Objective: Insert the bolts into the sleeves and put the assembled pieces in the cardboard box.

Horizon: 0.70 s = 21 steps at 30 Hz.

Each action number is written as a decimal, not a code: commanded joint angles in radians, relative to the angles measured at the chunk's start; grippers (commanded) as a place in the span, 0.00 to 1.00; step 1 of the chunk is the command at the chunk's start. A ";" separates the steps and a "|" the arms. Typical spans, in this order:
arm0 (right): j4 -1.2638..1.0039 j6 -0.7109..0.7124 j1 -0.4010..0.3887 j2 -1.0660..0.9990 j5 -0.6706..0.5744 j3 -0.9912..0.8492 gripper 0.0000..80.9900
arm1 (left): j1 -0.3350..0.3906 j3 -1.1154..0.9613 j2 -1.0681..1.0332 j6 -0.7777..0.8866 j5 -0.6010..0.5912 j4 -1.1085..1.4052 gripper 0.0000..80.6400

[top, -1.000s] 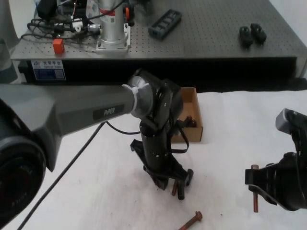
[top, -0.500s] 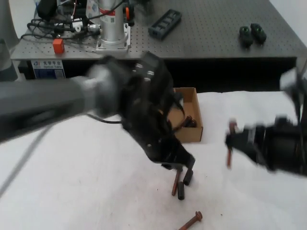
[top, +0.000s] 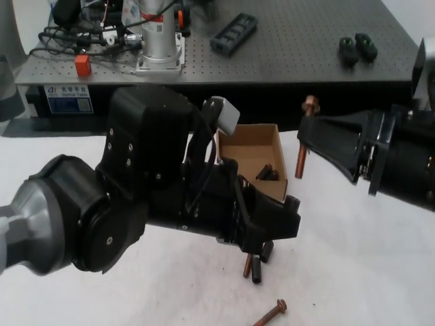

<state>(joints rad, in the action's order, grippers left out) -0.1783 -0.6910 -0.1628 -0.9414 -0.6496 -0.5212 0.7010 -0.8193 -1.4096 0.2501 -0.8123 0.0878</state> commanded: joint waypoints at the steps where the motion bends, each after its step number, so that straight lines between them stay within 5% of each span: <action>1: 0.001 0.019 -0.003 -0.004 -0.019 -0.004 0.00 | 0.000 -0.003 0.012 0.021 -0.014 0.027 0.01; 14: 0.045 0.082 -0.003 -0.004 -0.021 -0.004 0.00 | 0.000 -0.003 0.012 0.071 -0.049 0.124 0.01; 21: 0.045 0.130 -0.003 -0.004 -0.064 -0.004 0.00 | 0.000 -0.003 0.012 0.092 0.037 0.124 0.01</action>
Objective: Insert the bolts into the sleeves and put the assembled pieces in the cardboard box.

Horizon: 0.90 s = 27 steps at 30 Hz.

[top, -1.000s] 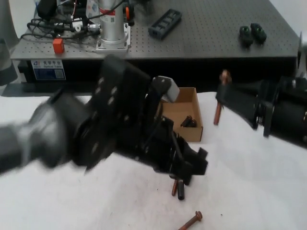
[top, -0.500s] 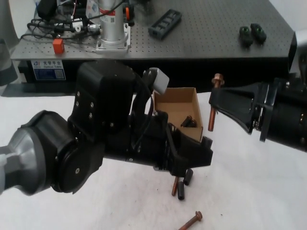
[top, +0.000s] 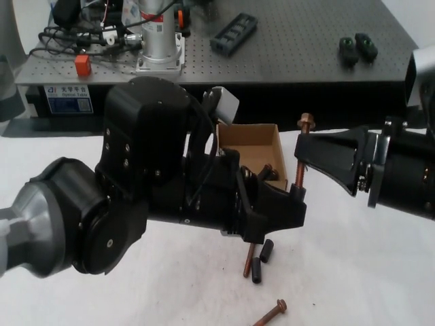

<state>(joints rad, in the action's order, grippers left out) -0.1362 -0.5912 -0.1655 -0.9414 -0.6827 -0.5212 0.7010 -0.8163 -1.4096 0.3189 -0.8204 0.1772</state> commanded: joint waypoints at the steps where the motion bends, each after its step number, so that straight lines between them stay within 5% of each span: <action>1: 0.003 0.034 0.000 -0.004 -0.031 -0.004 0.00 | 0.000 -0.006 0.012 0.025 0.064 0.035 0.01; 6: 0.003 0.083 0.000 -0.004 -0.048 -0.004 0.08 | 0.000 -0.006 0.012 0.019 0.133 0.056 0.01; 12: 0.003 0.121 0.000 -0.004 -0.049 -0.004 0.57 | 0.000 -0.006 0.012 -0.045 0.151 0.099 0.01; 15: 0.017 0.104 0.036 0.012 -0.049 -0.004 0.56 | 0.000 -0.008 0.009 -0.050 0.240 0.103 0.01; 19: 0.155 0.122 0.128 0.079 -0.045 -0.004 0.53 | -0.018 -0.059 -0.054 0.028 0.521 0.113 0.01; 27: 0.490 0.248 0.250 0.194 0.086 -0.004 0.53 | -0.089 -0.574 -0.464 0.023 0.663 -0.277 0.01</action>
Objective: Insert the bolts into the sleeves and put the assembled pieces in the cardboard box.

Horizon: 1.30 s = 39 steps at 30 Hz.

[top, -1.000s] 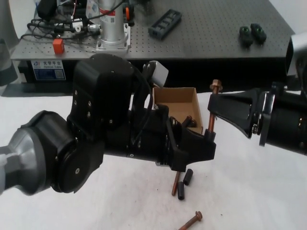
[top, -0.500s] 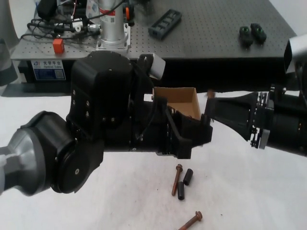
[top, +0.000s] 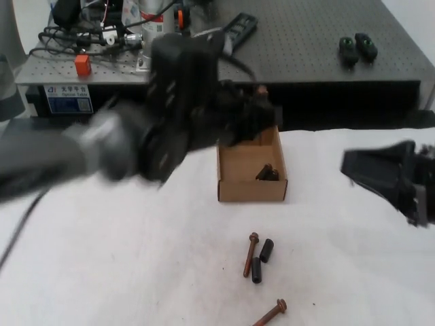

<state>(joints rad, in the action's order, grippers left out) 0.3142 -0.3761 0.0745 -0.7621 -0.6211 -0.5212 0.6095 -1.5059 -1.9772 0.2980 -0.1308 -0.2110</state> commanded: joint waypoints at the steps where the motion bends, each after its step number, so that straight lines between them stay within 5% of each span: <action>1: 0.066 0.037 0.013 0.022 0.047 -0.004 0.53 | 0.003 0.021 0.039 0.001 0.001 0.013 0.01; 8: 0.160 0.039 0.016 0.027 0.073 -0.004 0.53 | 0.003 -0.567 -0.357 -0.153 0.076 -0.451 0.01; 14: 0.160 0.061 0.016 0.025 0.144 -0.004 0.53 | 0.003 -0.783 -0.513 -0.174 0.076 -0.616 0.01; 18: 0.184 0.090 0.016 0.002 0.194 -0.004 0.53 | 0.003 -0.788 -0.532 -0.174 0.076 -0.651 0.12; 24: 0.242 0.177 0.002 -0.082 0.286 -0.010 0.53 | 0.003 -0.788 -0.493 -0.174 0.074 -0.701 0.45; 32: 0.327 0.196 -0.197 -0.332 0.454 -0.123 0.53 | -0.017 -0.740 -0.277 -0.156 0.316 -0.844 0.27; 39: 0.324 0.196 -0.324 -0.645 0.555 -0.344 0.50 | -0.039 -0.350 -0.009 -0.091 0.416 -0.779 0.27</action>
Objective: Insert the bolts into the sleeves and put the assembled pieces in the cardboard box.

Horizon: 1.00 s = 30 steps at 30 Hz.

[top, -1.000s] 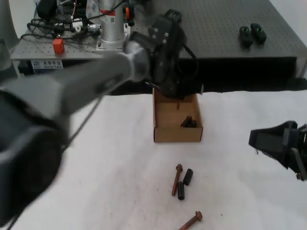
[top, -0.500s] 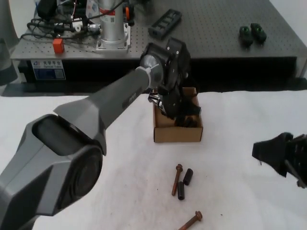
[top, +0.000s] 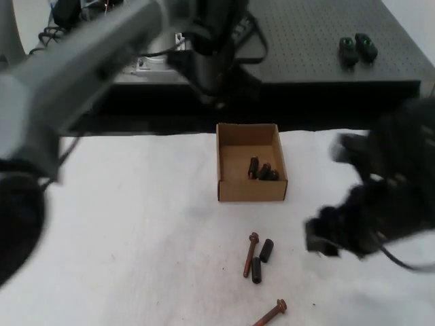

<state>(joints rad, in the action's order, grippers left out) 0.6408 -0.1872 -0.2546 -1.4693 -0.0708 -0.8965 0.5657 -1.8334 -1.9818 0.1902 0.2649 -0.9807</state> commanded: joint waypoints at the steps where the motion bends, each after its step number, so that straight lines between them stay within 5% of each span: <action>1: -0.002 0.007 -0.003 0.013 0.010 -0.004 0.49 | 0.005 0.037 0.034 0.017 0.015 0.022 0.27; 9: 0.000 0.007 -0.040 -0.284 0.009 -0.199 0.49 | 0.005 0.512 0.360 0.036 0.000 0.217 0.27; 18: 0.022 0.007 -0.093 -0.417 0.065 -0.258 0.48 | 0.005 0.683 0.490 0.034 -0.008 0.227 0.27; 26: 0.082 0.044 -0.092 -0.434 0.071 -0.258 0.27 | 0.005 0.683 0.490 -0.017 -0.030 0.224 0.27; 30: 0.108 0.053 -0.092 -0.434 0.071 -0.258 0.11 | 0.005 0.683 0.490 -0.032 -0.143 0.224 0.27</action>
<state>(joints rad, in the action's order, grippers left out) 0.7190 -0.1370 -0.3456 -1.8911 0.0072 -1.1496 0.5686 -1.1477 -1.5073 0.1903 0.2344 -0.7666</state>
